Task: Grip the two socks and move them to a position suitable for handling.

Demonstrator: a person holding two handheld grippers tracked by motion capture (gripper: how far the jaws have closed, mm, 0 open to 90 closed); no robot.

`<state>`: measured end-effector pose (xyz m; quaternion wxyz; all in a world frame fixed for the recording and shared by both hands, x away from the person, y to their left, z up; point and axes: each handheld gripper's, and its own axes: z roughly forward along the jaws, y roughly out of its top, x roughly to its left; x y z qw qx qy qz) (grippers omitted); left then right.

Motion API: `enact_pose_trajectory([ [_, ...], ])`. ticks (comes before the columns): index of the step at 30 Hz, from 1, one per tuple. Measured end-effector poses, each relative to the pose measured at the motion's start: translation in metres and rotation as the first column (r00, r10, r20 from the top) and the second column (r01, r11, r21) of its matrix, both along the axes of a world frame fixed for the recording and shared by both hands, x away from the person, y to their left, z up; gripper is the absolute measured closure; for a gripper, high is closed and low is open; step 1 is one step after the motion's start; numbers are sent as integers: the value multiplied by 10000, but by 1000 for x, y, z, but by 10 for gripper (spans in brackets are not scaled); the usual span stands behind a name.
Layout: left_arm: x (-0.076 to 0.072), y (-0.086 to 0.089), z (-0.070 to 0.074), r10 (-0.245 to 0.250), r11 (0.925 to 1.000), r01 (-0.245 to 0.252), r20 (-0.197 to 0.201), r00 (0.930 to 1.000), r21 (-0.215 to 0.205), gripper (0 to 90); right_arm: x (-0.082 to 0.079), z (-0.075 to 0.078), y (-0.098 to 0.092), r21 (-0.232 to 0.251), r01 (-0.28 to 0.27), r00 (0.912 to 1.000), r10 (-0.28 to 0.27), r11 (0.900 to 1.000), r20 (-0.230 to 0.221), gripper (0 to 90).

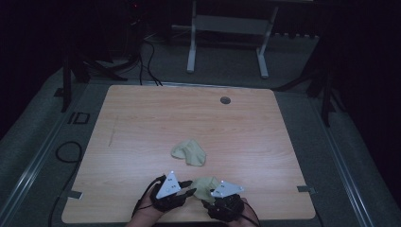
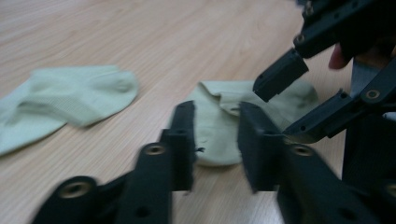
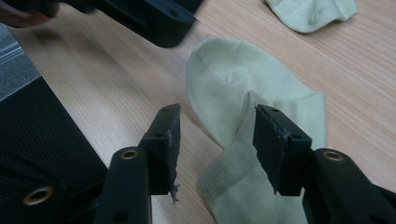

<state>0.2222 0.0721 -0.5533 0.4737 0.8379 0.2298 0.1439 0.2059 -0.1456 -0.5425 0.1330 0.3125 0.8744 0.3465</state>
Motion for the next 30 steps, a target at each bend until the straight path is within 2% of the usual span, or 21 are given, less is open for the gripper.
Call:
enact_pose_trajectory([
  [3,5,-15,-7,-118,9961,117,12,9999,880,815,0,-3,-1,-79,43,9999,-44,10000,-138,525],
  [6,10,-20,-14,50,9942,-41,-75,10000,1071,870,-2,-6,-1,-179,-10,9998,7,9998,-211,549],
  [12,21,-24,-21,439,9814,-382,-263,9987,1881,892,-3,-16,-1,-526,-71,9993,51,9986,-376,568],
  [15,24,-24,-21,424,9813,-340,-405,9983,1893,893,-5,-17,0,-758,-156,9997,142,9970,-194,601],
  [20,25,-24,-22,453,9836,-376,-396,9982,1766,892,-6,-18,0,-1337,-392,9979,457,9902,458,784],
  [22,25,-24,-23,481,9839,-408,-382,9981,1739,892,-5,-18,0,-1459,-438,9975,515,9883,490,810],
  [23,25,-24,-23,485,9839,-412,-374,9981,1742,892,-2,-15,-1,-1409,-519,9980,565,9887,292,856],
  [25,24,-24,-23,468,9836,-401,-336,9983,1758,892,1,-11,-4,-1225,-604,9980,619,9906,90,864],
  [30,25,-24,-23,433,9842,-362,-377,9983,1735,892,3,10,-18,-469,-385,9988,398,9982,275,868],
])
